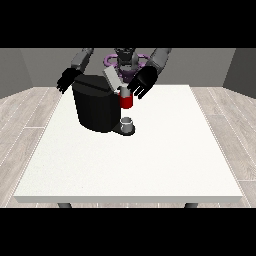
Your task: Insert the coffee pod into the coffee machine and close the lid
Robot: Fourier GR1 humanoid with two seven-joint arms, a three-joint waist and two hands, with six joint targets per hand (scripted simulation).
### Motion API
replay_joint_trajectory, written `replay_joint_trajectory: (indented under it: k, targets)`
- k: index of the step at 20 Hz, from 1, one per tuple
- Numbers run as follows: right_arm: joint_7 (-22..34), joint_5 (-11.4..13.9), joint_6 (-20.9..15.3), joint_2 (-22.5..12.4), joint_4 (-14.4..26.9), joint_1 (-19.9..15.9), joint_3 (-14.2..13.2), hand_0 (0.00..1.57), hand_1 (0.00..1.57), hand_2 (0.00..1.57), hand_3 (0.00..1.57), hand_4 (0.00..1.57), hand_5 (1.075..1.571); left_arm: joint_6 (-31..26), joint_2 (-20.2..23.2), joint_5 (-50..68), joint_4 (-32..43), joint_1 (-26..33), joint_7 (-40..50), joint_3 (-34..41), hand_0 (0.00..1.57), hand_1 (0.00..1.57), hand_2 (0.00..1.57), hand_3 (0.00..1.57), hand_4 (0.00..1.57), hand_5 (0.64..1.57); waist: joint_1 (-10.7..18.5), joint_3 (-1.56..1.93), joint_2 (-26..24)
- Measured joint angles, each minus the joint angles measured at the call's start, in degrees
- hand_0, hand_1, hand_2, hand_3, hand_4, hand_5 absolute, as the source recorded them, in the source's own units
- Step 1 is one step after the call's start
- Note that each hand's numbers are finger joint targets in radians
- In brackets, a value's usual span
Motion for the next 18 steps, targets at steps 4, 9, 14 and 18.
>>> replay_joint_trajectory:
  k: [4,9,14,18]
  targets:
    - [-1.41,-0.63,0.27,0.38,0.77,0.77,-0.45,0.00,0.00,0.00,0.00,0.42,1.571,-0.32,-0.08,-0.47,-0.30,0.33,-0.41,-0.34,1.05,1.05,1.12,0.96,0.36,1.571,0.55,0.02,-0.37]
    - [-1.01,-0.19,-0.06,0.06,0.47,0.13,-0.35,0.00,0.00,0.00,0.00,0.41,1.571,-0.28,0.64,-1.02,-0.13,0.49,-1.64,-0.31,0.91,0.91,1.02,0.86,0.36,1.571,0.59,-0.03,-0.03]
    - [-0.30,0.21,-0.87,0.86,0.25,-0.36,0.26,0.00,0.00,0.00,0.00,0.35,1.571,-1.96,1.96,-2.69,0.15,0.16,-2.41,-1.56,0.00,0.00,0.00,0.00,0.00,1.571,0.19,-0.02,0.10]
    - [-0.69,0.59,-1.13,0.81,1.42,-0.10,0.18,0.00,0.00,0.00,0.00,0.34,1.571,-3.46,1.91,-3.77,0.06,0.10,-1.80,-2.46,0.00,0.00,0.00,0.00,0.00,1.571,0.61,-0.04,-0.58]
